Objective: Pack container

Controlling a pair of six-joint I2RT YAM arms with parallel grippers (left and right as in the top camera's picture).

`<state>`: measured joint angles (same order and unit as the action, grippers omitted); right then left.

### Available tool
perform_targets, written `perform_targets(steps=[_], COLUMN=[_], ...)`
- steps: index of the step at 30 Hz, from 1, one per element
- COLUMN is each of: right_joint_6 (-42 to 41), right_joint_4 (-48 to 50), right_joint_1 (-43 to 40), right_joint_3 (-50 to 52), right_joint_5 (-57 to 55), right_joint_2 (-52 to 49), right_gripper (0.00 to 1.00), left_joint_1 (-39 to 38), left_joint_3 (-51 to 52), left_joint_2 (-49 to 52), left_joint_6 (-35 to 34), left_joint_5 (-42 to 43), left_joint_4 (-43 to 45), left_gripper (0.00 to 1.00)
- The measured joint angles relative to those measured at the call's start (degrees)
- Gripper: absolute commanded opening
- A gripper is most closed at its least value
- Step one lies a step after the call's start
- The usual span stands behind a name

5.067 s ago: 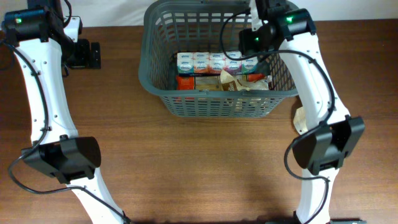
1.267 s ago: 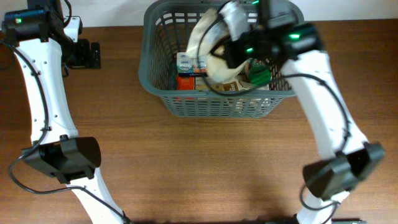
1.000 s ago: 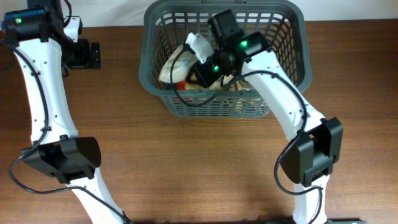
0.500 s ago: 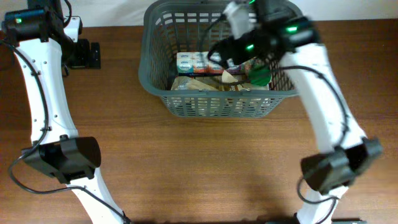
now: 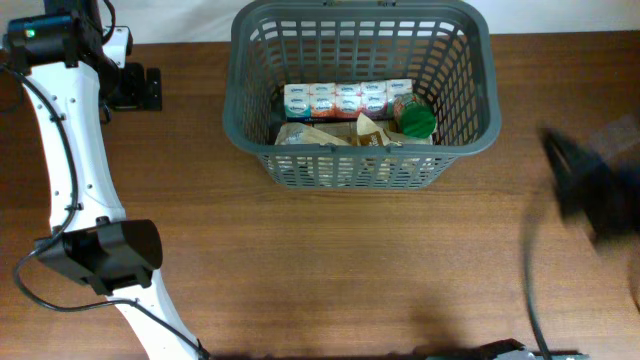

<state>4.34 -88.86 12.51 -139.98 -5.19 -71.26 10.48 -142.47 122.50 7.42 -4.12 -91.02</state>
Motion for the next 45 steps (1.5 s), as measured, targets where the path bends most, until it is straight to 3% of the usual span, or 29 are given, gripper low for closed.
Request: perform_targets(steps=[2, 7, 9, 12, 18, 21, 24, 38, 45], right_joint_6=[-2.2, -7.5, -9.1, -11.8, -13.7, -14.1, -14.4, -11.3, -11.0], right_joint_4=[-7.6, -8.1, -8.0, -5.2, 25.7, 38.3, 43.0, 41.1, 38.0], right_joint_1=[0.0, 0.0, 0.0, 0.0, 0.1, 0.1, 0.1, 0.1, -1.7], right_joint_3=[-0.4, 4.9, 10.9, 28.8, 67.5, 77.9, 78.7, 78.7, 78.7], right_joint_5=[-5.0, -8.6, -10.6, -13.0, -9.7, -5.6, -3.0, -3.7, -13.1], right_joint_2=[7.9, 22.4, 27.1, 31.4, 27.1, 24.4, 23.8, 22.3, 34.8], right_gripper=[0.8, 0.85, 0.86, 0.87, 0.96, 0.99, 0.99, 0.99, 0.99], left_joint_1=[0.0, 0.0, 0.0, 0.0, 0.0, 0.0, 0.0, 0.0, 0.0], left_joint_3=[0.0, 0.0, 0.0, 0.0, 0.1, 0.1, 0.1, 0.1, 0.1], left_joint_2=[0.0, 0.0, 0.0, 0.0, 0.0, 0.0, 0.0, 0.0, 0.0], left_joint_6=[0.0, 0.0, 0.0, 0.0, 0.0, 0.0, 0.0, 0.0, 0.0], left_joint_5=[0.0, 0.0, 0.0, 0.0, 0.0, 0.0, 0.0, 0.0, 0.0], left_joint_4=[0.0, 0.0, 0.0, 0.1, 0.1, 0.1, 0.1, 0.1, 0.1], left_gripper=[0.99, 0.99, 0.99, 0.99, 0.99, 0.99, 0.99, 0.99, 0.99])
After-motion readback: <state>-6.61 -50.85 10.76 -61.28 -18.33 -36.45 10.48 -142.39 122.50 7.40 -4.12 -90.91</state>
